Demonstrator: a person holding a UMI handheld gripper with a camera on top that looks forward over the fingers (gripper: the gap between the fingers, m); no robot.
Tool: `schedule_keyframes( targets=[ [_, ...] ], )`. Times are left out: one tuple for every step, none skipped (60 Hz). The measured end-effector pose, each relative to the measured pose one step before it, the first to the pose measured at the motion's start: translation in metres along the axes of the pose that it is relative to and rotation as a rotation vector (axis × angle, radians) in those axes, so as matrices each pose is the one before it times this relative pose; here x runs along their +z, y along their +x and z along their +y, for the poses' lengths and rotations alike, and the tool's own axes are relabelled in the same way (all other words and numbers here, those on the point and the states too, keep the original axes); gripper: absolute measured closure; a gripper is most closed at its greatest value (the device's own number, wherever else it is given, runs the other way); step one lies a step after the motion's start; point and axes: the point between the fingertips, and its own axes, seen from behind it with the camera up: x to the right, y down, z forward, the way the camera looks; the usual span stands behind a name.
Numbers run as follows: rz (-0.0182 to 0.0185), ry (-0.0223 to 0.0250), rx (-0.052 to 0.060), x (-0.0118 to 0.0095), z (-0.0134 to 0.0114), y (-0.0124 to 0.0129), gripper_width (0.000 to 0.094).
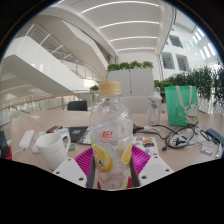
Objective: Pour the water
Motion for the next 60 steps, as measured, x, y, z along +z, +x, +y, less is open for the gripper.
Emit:
schedule_keyframes(
  targets=[
    [0.00225,0.00008,-0.0038,-0.0003,-0.00003,0.00002,0.0409],
    [0.0025,-0.00195,-0.0038,-0.00059,0.00023,0.00002,0.0401],
    [0.0035,-0.0051,-0.0034,-0.00058,0.00065,0.0002,0.0393],
    [0.00367,-0.0082,-0.0031,-0.00045,0.00117,0.00053,0.0385],
    [0.00352,-0.01186,-0.0029,-0.00092,0.00154,0.00039,0.0377],
    [0.00449,-0.0152,-0.0026,-0.0011,0.00206,0.00071,0.0368],
    [0.00686,-0.0154,-0.0014,-0.00207,0.00217,0.00086,0.0355],
    [0.00891,-0.01674,-0.002,-0.00171,0.00222,0.00117,0.0332],
    [0.01203,-0.01303,-0.0028,-0.0027,0.00083,0.00162,0.0301],
    [0.01077,-0.00765,-0.0043,-0.00297,-0.00035,0.00094,0.0269],
    [0.01147,-0.00221,-0.004,-0.0036,-0.00174,0.00091,0.0233],
    [0.0118,0.00156,-0.0028,-0.00368,-0.00267,0.00109,0.0197],
    [0.00795,-0.00097,-0.0023,0.00572,-0.00053,0.00716,0.0166],
    [0.00997,0.00275,0.003,-0.01075,-0.00317,-0.00456,0.0145],
    [0.00801,-0.00295,0.0028,-0.00528,-0.00177,-0.00072,0.013],
    [0.00781,-0.00561,0.0035,-0.00641,-0.00119,-0.00152,0.0121],
    [0.00451,-0.00909,0.0025,-0.00459,0.00023,0.0016,0.0121],
    [0.00463,-0.00681,0.0032,-0.00559,-0.00024,-0.00146,0.0122],
    [0.00345,-0.00735,0.0015,-0.00562,-0.00009,-0.00225,0.0124],
    [0.00459,-0.0074,0.0006,-0.0059,0.00003,-0.00159,0.0123],
    [0.00642,-0.00672,0.0006,-0.00622,-0.00014,-0.00147,0.012],
    [0.0088,-0.00388,0.0015,-0.00335,-0.00027,0.00004,0.0116],
    [0.00856,-0.00553,0.0004,-0.00717,0.00015,-0.0008,0.0113],
    [0.0088,-0.00512,0.0006,-0.00653,0.00055,-0.00098,0.0109],
    [0.00818,-0.00559,0.0006,-0.0076,0.00081,-0.00122,0.0107],
    [0.0076,-0.00616,0.0017,-0.0074,0.00079,-0.00159,0.0107],
    [0.0068,-0.00537,0.0026,-0.00811,0.00065,-0.00152,0.0102],
    [0.00754,-0.00621,0.0034,-0.00698,-0.00039,-0.00259,0.0103],
    [0.00609,-0.00406,0.0044,-0.00892,0.00134,-0.00131,0.0103],
    [0.00705,-0.00376,0.0048,-0.00935,0.00036,-0.00192,0.0102],
    [0.00608,-0.00219,0.0047,-0.00943,-0.00005,-0.00228,0.0102],
    [0.00366,0.00034,0.0037,-0.00997,-0.00073,-0.00307,0.0101],
    [0.00162,0.00117,0.0028,-0.01025,-0.00072,-0.00339,0.0101],
    [0.00539,-0.00271,0.0008,-0.00919,-0.00216,-0.00656,0.0101],
    [0.00054,-0.00158,0.0019,-0.01058,0.00004,-0.00384,0.0101],
    [-0.00207,-0.00341,0.0033,-0.01105,0.00167,-0.00028,0.0104],
    [0.00185,-0.0064,0.0017,-0.01026,0.00076,-0.00312,0.0109],
    [0.00253,-0.00825,0.0002,-0.00993,0.00129,-0.00283,0.011],
    [0.00203,-0.00846,-0.0008,-0.00981,0.00095,-0.00277,0.011],
    [0.0026,-0.0072,-0.0017,-0.00964,0.00035,-0.00265,0.011],
    [0.00554,-0.00446,-0.0029,-0.0109,-0.00043,-0.00673,0.0111],
    [0.00123,-0.00285,-0.0019,-0.00917,-0.00117,-0.00269,0.0107],
    [-0.00286,-0.00072,0.0007,-0.00901,-0.00141,-0.00063,0.0111],
    [-0.00161,0.00017,-0.0001,-0.00906,-0.00205,-0.00256,0.0109],
    [-0.00274,0.00111,0.0001,-0.00868,-0.00226,-0.00279,0.0109],
    [-0.00349,0.00089,0.0007,-0.00828,-0.00224,-0.00301,0.0109],
    [-0.00277,0.00112,0.0021,-0.00782,-0.00228,-0.00275,0.0107],
    [-0.00034,0.001,0.0016,-0.00769,-0.00246,-0.00466,0.0106],
    [-0.0034,0.00059,0.003,-0.0073,-0.00208,-0.00243,0.0103],
    [-0.00236,-0.00005,0.0038,-0.00328,-0.00155,-0.0045,0.01],
    [-0.00584,-0.00064,0.0052,-0.00903,-0.00224,-0.0004,0.01],
    [-0.00345,-0.00014,0.0064,-0.00632,-0.00167,-0.00121,0.0099],
    [-0.00268,0.00089,0.0063,-0.00598,-0.00193,-0.00119,0.01],
    [-0.00214,0.00213,0.0063,-0.00546,-0.00198,-0.001,0.01],
    [-0.00121,0.0022,0.0064,-0.00544,-0.00203,-0.00051,0.01],
    [0.00167,0.00089,0.0057,-0.00286,-0.00099,-0.00204,0.0101],
    [0.00284,-0.00221,0.0052,-0.00373,-0.00156,-0.00062,0.01],
    [0.00253,-0.00183,0.0036,-0.00496,-0.00059,0.00043,0.01],
    [0.00183,-0.00239,0.0025,-0.00477,-0.00045,0.00029,0.01],
    [-0.00003,-0.00158,0.0009,-0.00466,-0.00034,0.00054,0.0102]
  ],
)
